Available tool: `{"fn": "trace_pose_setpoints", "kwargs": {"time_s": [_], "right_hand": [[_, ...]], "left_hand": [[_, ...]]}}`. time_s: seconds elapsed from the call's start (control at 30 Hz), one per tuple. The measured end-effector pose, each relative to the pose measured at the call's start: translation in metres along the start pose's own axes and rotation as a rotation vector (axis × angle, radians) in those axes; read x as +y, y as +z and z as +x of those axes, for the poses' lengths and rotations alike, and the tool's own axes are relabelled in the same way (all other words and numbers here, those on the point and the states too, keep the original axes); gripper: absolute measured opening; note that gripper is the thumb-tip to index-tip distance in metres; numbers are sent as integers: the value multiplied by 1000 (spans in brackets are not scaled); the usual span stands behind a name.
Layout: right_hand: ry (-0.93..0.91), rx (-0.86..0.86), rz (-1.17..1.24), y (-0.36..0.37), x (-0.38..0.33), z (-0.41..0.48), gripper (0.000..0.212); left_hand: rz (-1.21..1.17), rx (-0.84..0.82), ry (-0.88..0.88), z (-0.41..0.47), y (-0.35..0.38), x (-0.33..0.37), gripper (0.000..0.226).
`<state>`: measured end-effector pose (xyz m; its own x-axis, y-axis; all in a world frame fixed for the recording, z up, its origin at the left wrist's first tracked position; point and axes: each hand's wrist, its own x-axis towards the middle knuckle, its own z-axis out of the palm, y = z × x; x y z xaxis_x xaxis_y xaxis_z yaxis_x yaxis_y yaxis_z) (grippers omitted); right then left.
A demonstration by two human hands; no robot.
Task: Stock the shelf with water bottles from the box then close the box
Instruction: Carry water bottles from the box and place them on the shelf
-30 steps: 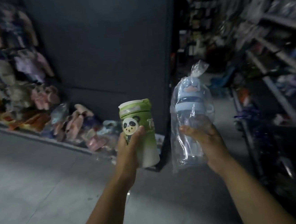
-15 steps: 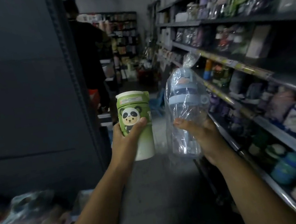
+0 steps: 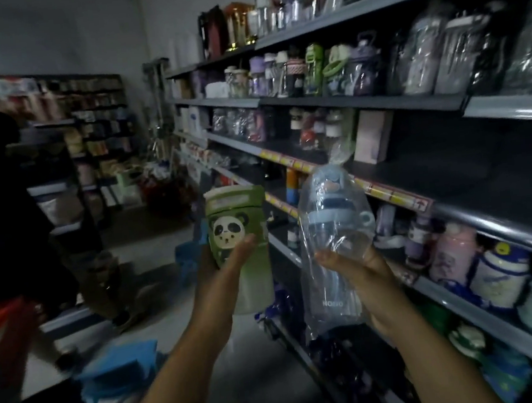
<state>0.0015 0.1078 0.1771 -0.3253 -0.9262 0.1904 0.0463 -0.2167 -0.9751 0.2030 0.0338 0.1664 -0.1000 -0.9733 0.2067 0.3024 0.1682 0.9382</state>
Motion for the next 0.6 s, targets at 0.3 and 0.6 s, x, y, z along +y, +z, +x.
{"fn": "trace_pose_setpoints", "kwargs": {"time_s": [0.3,0.6], "right_hand": [[1,181,-9,-46,30,128,46],[24,449,-87,-107,36,210,57]], "left_hand": [[-133,-185,-81,157,76,-63,39],[-182,-447,-204,269,183,-124,71]]}}
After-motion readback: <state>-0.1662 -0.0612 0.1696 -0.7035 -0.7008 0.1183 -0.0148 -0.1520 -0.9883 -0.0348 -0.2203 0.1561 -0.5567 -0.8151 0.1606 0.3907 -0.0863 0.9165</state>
